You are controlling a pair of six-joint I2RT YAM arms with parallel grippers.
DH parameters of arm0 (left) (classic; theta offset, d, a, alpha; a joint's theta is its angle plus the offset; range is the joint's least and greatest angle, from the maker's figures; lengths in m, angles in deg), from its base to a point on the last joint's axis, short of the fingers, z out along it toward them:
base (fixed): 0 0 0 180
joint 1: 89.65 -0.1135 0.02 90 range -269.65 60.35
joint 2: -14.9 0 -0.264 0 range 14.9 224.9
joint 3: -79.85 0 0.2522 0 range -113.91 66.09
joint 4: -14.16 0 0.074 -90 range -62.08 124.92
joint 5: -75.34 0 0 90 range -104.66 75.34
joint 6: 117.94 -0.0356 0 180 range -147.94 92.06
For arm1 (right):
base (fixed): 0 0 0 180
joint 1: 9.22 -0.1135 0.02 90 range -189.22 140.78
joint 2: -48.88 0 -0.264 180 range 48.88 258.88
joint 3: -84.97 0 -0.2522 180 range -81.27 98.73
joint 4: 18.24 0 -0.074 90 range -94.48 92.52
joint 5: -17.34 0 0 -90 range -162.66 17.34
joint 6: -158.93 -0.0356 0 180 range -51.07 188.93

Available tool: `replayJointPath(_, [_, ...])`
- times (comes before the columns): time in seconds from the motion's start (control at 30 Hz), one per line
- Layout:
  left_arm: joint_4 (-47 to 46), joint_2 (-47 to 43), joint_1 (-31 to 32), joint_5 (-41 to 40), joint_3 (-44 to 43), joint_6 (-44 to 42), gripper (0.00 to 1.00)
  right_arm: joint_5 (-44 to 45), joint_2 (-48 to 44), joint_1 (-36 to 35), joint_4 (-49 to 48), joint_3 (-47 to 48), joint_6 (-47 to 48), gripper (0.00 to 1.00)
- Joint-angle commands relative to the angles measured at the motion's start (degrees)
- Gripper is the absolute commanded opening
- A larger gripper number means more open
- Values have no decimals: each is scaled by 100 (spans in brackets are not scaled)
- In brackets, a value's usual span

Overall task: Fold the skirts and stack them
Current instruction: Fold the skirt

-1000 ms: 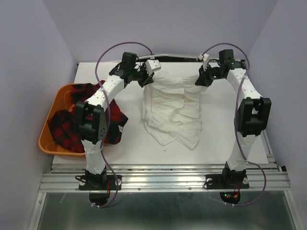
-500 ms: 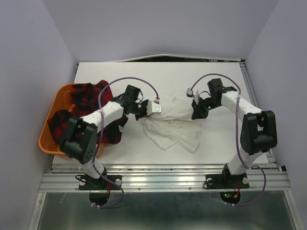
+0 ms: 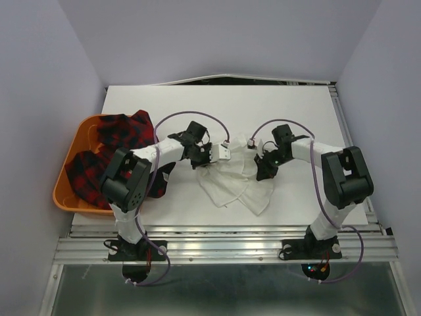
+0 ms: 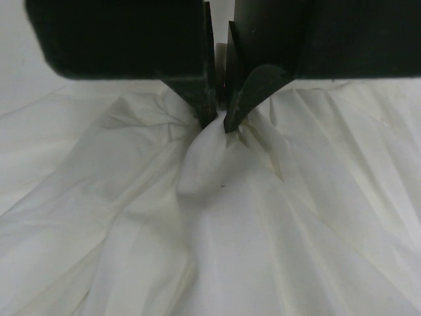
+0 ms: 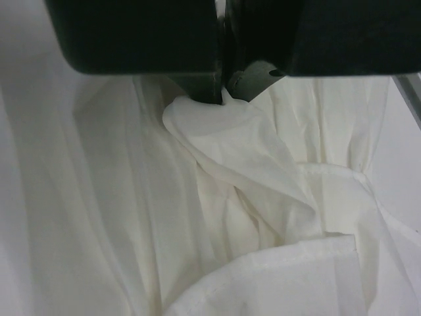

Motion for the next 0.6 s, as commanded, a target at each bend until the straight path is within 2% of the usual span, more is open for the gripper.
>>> replayJointPath(0.0, [429, 254, -52, -342, -375, 475, 0, 1091, 637, 70, -744, 343, -286, 1])
replayJointPath(0.1, [473, 465, -61, -474, -630, 853, 0, 1171, 962, 132, -700, 959, -392, 1])
replayJointPath(0.27, [754, 861, -61, -676, -1210, 1424, 0, 1092, 1008, 264, -183, 1952, -366, 1])
replayJointPath(0.43, [1131, 1265, -105, -633, -1737, 1855, 0, 785, 736, 264, 1151, 2822, 20, 1])
replayJointPath(0.57, [1167, 1424, -158, -580, -1834, 2172, 0, 679, 551, 264, 1900, 3035, 56, 1])
